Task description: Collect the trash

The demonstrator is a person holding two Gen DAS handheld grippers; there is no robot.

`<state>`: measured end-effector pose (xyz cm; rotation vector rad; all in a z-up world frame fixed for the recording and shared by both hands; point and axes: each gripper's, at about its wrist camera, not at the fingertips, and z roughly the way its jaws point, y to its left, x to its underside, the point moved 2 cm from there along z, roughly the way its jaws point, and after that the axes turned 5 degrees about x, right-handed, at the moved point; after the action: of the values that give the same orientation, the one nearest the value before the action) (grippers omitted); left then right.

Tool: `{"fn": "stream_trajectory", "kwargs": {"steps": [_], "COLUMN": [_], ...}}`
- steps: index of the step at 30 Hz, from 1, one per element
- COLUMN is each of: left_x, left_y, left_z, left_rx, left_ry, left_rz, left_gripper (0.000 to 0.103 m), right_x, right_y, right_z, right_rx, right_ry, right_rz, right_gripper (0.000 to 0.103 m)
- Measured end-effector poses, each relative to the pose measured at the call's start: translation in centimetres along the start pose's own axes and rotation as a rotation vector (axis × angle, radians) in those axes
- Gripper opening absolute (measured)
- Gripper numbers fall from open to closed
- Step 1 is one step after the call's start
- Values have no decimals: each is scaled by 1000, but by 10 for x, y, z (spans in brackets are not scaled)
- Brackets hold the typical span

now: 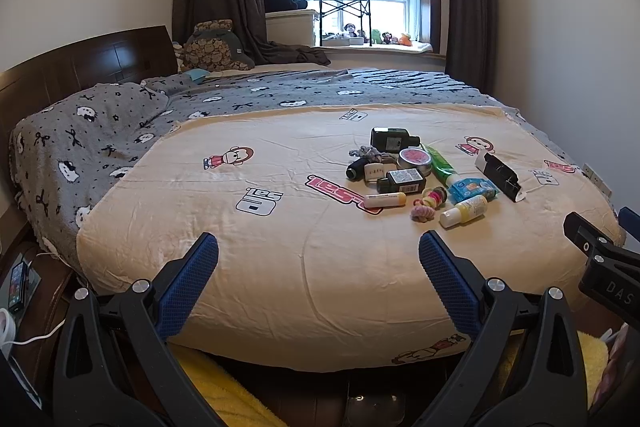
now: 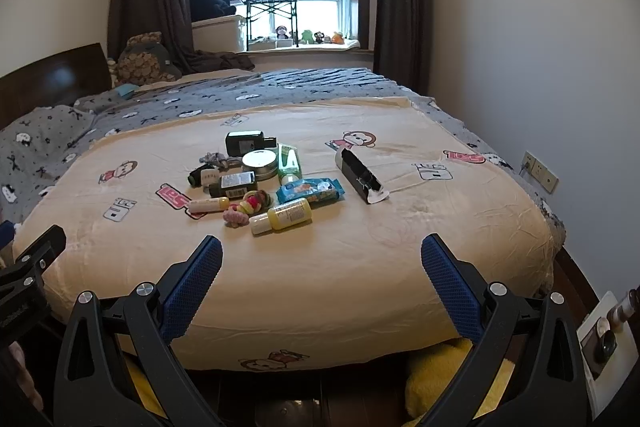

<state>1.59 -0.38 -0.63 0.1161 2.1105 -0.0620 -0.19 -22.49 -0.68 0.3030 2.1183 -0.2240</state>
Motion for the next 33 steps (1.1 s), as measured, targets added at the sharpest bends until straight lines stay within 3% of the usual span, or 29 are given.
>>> {"fn": "stream_trajectory", "kwargs": {"steps": [24,33], "left_x": [0,5], "left_y": [-1,-1], "left_z": [3,21], "left_rx": [-8,-9], "left_ry": [6,20], "left_rz": [14,33], "left_gripper": [95,95], "right_x": [-3,1], "right_y": [-3,-7], "right_z": [7,26], "right_rx": [2,2], "right_ry": [18,29], "right_rz": [4,9], "right_gripper": [100,100]}}
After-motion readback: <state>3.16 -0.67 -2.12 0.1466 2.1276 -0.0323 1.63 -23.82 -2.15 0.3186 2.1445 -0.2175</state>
